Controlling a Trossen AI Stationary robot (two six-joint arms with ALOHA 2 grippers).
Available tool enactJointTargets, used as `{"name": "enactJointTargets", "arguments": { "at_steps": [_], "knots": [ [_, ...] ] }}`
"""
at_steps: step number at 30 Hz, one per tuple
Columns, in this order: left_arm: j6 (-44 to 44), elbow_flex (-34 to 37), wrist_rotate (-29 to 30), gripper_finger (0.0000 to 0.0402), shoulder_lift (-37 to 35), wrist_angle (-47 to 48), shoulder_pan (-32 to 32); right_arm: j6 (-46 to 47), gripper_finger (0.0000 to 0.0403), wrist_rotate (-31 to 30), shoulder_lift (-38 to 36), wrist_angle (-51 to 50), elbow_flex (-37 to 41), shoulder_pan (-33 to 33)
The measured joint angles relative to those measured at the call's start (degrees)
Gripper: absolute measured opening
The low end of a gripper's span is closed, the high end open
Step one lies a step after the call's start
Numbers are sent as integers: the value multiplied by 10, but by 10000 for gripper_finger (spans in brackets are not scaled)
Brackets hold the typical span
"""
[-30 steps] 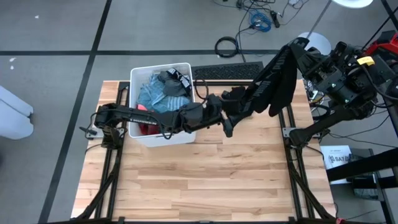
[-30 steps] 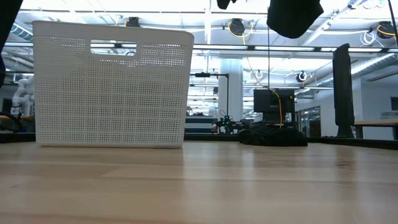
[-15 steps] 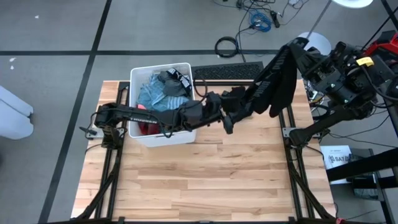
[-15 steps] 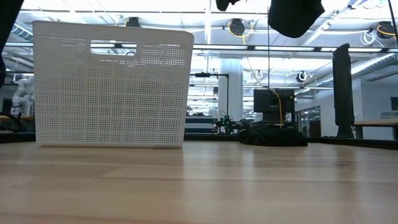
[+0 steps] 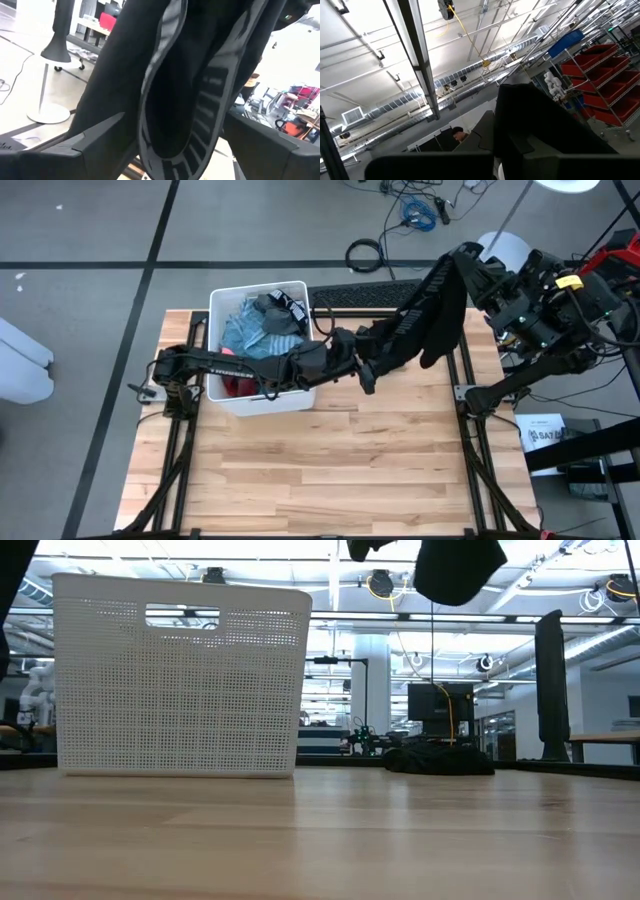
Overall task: Sort clothes
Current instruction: Put the bottom black shorts into the white laundry organizer
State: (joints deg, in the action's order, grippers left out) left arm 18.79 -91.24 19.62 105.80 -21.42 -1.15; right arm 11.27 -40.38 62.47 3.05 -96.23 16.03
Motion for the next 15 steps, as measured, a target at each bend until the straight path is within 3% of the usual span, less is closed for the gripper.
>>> {"name": "enactJointTargets", "arguments": {
  "at_steps": [4, 11, 15],
  "knots": [
    [-8, 0, 1, 294, 0, 19, 0, 0, 0, 0, -2, 0, 0, 0],
    [-28, 0, -1, 141, -2, 14, -6, 0, 0, 0, -2, -3, 0, 0],
    [-31, 0, -14, 89, -3, -12, -6, 0, 0, 0, -2, -7, 0, 1]
  ]
}}
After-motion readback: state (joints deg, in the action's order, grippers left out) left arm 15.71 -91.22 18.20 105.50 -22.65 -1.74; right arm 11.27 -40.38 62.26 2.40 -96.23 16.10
